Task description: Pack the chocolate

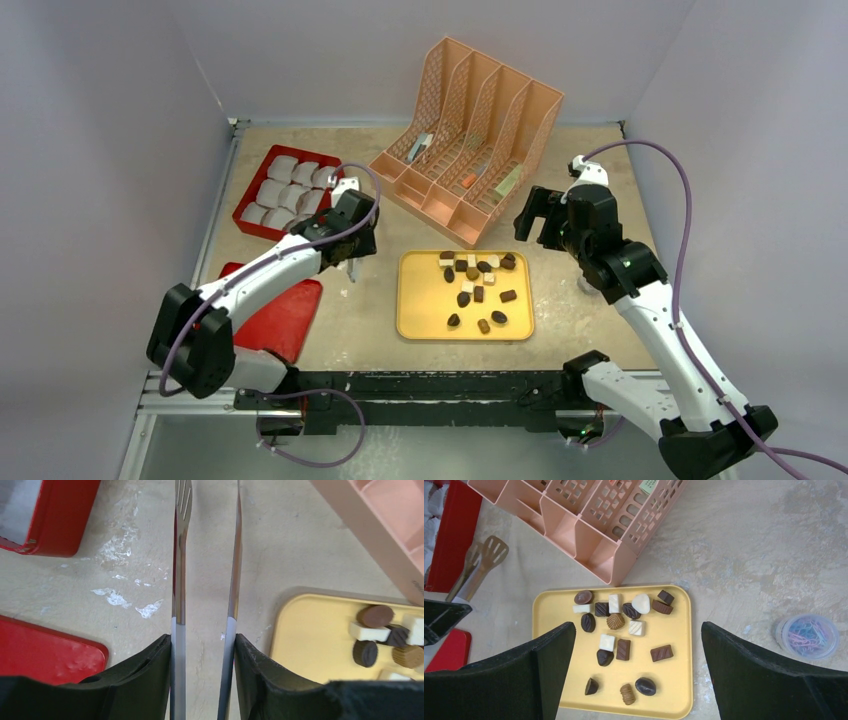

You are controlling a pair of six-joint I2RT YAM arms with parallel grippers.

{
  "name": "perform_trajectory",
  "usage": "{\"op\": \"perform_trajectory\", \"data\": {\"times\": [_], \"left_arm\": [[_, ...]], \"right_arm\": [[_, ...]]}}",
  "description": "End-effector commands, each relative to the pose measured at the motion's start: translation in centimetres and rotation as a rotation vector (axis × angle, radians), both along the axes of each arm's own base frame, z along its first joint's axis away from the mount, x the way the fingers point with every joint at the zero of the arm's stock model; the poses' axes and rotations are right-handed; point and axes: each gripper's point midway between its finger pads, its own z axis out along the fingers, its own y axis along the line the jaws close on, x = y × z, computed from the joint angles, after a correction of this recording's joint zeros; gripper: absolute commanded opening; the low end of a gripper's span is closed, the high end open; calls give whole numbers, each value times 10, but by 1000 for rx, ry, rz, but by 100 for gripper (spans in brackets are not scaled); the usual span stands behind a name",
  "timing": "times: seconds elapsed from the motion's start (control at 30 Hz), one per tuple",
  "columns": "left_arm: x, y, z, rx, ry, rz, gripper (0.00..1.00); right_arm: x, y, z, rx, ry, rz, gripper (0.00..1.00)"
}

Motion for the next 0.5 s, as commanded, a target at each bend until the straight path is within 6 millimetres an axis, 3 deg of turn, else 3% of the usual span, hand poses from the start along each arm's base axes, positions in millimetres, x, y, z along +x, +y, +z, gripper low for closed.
{"op": "perform_trajectory", "data": {"times": [0.0, 0.3, 0.47], "left_arm": [[-3, -3, 40, -14, -36, -52, 44], [-17, 8, 69, 49, -42, -137, 40], [-30, -7, 90, 38, -35, -260, 40]], "right_arm": [[6, 0, 25, 23, -74, -9, 97], [6, 0, 23, 15, -65, -9, 97], [7, -1, 25, 3, -61, -6, 97]]}}
